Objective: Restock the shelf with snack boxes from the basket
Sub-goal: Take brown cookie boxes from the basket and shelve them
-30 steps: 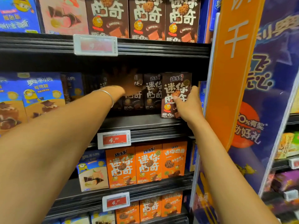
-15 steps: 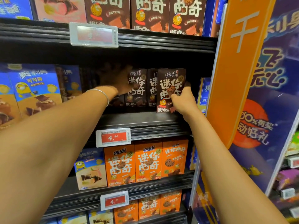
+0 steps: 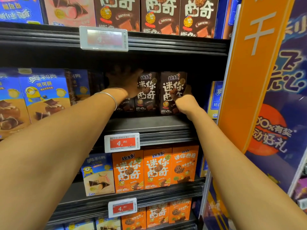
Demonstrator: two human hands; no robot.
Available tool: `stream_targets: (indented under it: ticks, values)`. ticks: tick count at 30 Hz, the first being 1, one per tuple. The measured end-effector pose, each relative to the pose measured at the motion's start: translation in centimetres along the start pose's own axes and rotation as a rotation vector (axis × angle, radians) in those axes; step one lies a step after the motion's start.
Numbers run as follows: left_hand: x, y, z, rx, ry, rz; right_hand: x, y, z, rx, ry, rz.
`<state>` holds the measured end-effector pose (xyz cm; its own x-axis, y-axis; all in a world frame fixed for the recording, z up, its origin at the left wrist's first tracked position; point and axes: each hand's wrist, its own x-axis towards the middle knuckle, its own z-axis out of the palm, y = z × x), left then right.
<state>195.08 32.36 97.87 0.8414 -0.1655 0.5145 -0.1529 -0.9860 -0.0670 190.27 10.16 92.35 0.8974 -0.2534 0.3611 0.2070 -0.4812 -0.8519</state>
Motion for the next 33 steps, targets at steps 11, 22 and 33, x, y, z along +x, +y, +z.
stream_targets:
  ticks: [11, 22, 33]
  values:
    - [-0.3, 0.2, -0.1, 0.041, 0.007, -0.005, 1.2, 0.3, 0.6, 0.047, -0.022, -0.026]
    - [-1.0, 0.4, -0.4, 0.02, 0.014, -0.027, 2.2, 0.8, 1.2, 0.063, -0.035, -0.003]
    - [0.1, -0.1, -0.6, -0.213, -0.001, -0.006, 2.0, 1.3, 1.1, 0.259, 0.017, 0.09]
